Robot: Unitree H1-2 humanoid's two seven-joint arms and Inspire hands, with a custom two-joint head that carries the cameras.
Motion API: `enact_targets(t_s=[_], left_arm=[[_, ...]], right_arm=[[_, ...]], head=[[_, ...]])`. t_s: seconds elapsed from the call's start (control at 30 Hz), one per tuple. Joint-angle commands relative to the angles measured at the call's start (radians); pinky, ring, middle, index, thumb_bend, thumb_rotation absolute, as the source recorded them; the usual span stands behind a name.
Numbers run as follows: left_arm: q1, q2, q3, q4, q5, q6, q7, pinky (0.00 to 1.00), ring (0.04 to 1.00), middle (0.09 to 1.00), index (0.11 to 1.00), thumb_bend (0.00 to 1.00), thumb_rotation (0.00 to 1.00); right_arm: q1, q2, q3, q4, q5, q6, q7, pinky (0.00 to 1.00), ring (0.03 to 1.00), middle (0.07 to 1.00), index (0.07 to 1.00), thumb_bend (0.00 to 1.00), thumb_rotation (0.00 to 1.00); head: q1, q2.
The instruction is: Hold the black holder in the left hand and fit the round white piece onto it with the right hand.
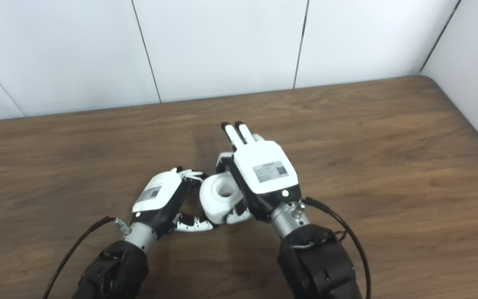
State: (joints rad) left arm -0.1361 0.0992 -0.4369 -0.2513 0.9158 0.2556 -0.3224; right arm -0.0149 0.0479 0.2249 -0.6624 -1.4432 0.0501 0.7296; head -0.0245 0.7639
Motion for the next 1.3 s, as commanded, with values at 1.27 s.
enact_targets(t_s=[1.27], left_arm=[[-0.040, -0.008, -0.003, 0.027, -0.010, -0.036, 0.051, 1.00, 0.899, 0.829, 0.482, 0.52, 0.05]], right_arm=[[-0.204, -0.023, -0.146, -0.241, 0.195, 0.049, 0.413, 0.75, 1.000, 1.000, 1.000, 1.00, 0.60]], head=[[-0.027, -0.035]])
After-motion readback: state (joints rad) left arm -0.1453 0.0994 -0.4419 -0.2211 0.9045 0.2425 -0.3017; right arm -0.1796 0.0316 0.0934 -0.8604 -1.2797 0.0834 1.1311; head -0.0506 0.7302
